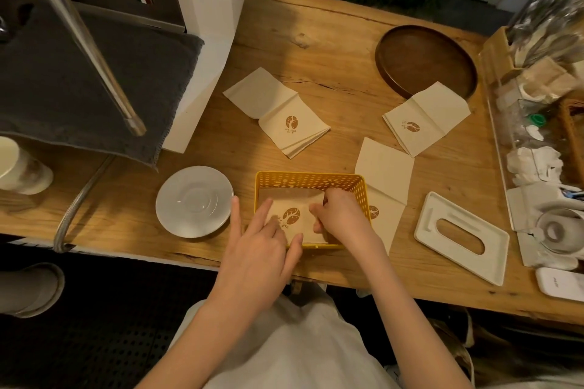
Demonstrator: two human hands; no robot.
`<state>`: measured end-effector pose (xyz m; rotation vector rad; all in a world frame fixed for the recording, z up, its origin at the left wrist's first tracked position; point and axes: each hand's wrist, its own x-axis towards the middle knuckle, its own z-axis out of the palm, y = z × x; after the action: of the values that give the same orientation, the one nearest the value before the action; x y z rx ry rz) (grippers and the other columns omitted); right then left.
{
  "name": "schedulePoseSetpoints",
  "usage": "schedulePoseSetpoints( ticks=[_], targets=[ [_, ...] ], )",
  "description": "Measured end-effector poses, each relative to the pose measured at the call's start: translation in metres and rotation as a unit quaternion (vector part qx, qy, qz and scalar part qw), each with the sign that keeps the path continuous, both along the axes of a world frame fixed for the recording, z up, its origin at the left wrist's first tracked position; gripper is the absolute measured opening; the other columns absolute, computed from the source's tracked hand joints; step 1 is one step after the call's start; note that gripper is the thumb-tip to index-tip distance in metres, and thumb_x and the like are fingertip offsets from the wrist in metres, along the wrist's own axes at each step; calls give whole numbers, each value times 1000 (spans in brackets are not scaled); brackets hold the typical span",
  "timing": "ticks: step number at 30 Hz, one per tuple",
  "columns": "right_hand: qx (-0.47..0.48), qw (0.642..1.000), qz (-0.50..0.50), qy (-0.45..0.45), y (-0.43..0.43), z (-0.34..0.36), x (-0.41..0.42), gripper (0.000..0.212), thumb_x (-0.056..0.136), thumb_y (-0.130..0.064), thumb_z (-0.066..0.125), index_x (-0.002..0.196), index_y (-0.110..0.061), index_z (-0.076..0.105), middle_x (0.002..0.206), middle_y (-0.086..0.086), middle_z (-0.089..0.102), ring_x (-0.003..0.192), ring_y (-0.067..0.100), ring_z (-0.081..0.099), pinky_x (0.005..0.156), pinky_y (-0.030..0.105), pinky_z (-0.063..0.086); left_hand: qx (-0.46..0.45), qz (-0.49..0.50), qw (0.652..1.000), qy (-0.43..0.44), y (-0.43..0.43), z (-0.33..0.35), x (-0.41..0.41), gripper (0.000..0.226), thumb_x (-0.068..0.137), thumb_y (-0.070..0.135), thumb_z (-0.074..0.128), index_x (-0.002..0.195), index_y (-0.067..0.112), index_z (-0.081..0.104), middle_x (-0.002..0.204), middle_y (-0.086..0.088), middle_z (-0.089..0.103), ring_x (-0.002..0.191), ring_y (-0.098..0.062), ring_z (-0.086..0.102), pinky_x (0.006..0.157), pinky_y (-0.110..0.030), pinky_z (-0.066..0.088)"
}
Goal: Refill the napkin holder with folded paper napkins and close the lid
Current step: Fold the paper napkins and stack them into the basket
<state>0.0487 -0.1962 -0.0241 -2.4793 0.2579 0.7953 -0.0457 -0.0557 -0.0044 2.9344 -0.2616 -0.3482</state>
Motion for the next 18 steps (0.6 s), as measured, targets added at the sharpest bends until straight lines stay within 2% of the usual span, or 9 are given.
schedulePoseSetpoints(
  ticks=[2,3,6,8,10,12,15,16,18],
  targets=[
    [-1,1000,5,-27,-2,2,-3,13,96,-18,57,97,-6,57,95,14,71,73,16,69,65,27,56,-18,-9,1000,13,-2,0,2,76,94,48,1,100,23,72,111,4,71,128,-15,48,119,-51,10],
    [-16,999,14,-48,-3,4,-5,13,96,-19,56,97,-7,57,97,13,70,76,18,67,65,27,53,-27,-10,999,15,-3,1,3,78,91,49,-3,101,24,70,109,5,71,121,-13,51,118,-46,15],
    [-60,995,29,-78,-6,10,-11,22,99,-21,51,111,-4,56,108,13,64,97,28,63,73,31,46,-64,-1,998,3,-5,1,3,79,89,50,-8,99,26,67,102,7,70,106,-12,54,100,-34,36],
    [-59,995,41,-69,-6,11,-13,25,100,-18,44,120,-5,53,116,15,62,104,29,61,80,33,46,-82,4,997,-1,-6,-1,2,78,90,50,-7,96,25,67,98,7,71,99,-13,55,88,-32,42],
    [-33,997,41,-58,-7,11,-14,28,99,-12,39,126,-7,48,120,14,61,108,29,60,85,34,47,-89,6,996,-6,-6,-3,3,76,91,50,-4,93,25,68,94,7,71,95,-13,56,83,-32,43],
    [10,999,30,-35,-9,11,-14,32,98,-9,38,129,-9,45,121,13,60,107,27,60,80,31,48,-94,10,995,-12,-6,-2,3,75,91,50,-2,91,24,68,92,7,71,93,-13,56,81,-32,43],
    [49,999,20,-6,-11,11,-10,33,98,-10,37,130,-10,44,123,14,56,94,22,59,60,21,44,-90,8,996,-16,-6,-2,3,71,91,47,0,89,24,67,92,7,71,92,-14,56,79,-31,42],
    [56,998,14,-3,-10,10,-9,33,98,-10,37,130,-10,44,125,13,55,96,21,59,65,23,47,-85,6,996,-13,-6,-3,3,67,91,45,4,88,24,67,91,6,71,91,-15,57,78,-32,43],
    [68,998,-2,-6,-9,9,-6,32,97,-10,37,128,-11,44,126,11,52,108,24,56,88,34,48,-70,2,997,-11,-7,-4,4,58,92,39,14,86,22,69,88,4,72,88,-18,59,73,-33,48]
  ],
)
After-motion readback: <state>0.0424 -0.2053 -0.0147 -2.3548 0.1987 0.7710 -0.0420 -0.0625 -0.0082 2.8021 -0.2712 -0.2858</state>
